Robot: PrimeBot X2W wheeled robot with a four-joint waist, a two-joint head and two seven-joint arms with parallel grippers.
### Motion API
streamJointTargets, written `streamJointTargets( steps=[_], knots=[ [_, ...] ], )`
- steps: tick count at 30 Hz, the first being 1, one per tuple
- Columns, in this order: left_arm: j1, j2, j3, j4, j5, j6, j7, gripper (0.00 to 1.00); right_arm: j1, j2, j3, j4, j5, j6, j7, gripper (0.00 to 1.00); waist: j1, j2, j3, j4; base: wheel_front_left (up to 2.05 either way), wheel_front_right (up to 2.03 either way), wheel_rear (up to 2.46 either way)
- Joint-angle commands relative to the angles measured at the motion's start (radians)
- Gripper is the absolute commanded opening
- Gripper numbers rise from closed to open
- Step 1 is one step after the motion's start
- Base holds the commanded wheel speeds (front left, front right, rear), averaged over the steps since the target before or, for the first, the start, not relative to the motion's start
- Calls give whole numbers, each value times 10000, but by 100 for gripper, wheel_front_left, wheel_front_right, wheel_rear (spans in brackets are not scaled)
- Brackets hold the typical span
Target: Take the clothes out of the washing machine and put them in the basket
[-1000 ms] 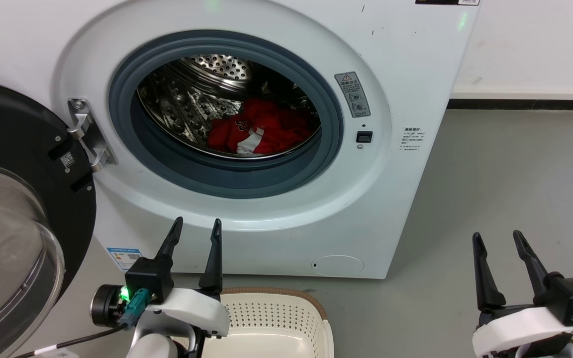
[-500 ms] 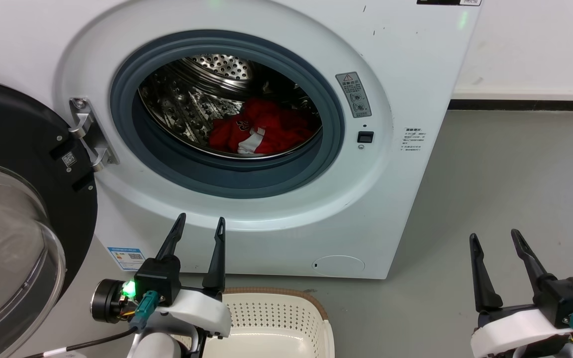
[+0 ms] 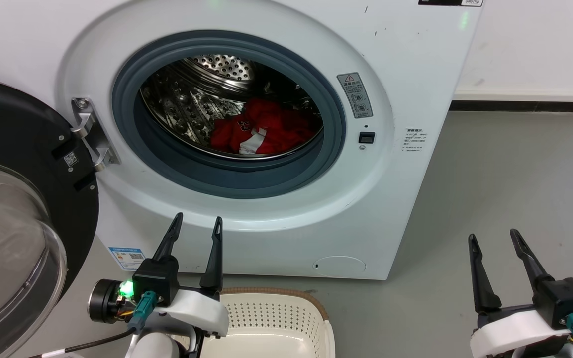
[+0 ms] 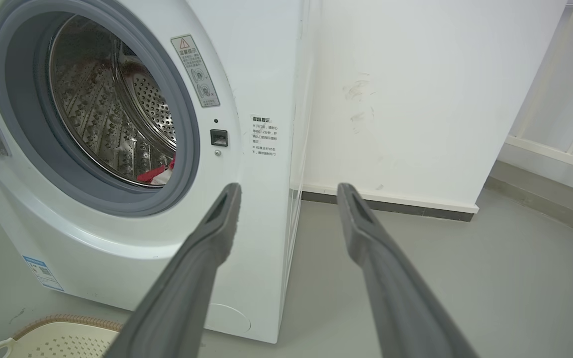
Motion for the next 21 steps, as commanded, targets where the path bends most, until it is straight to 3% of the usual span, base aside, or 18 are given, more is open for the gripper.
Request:
streamJointTargets(
  steps=[1,13,21],
  knots=[
    [19,-11,8,10,-23,8,-28,100,49,9,12,15,77,-3,-8,100,0,0,1,3,0,0,0],
    [-73,-37,74,-22,90,95,-28,100,11,9,38,-41,154,-3,-7,100,0,0,86,9,0,0,0],
    [-953,-53,151,254,168,400,-28,100,-360,8,232,-366,172,-3,93,100,0,0,765,-149,0,0,0]
  ],
)
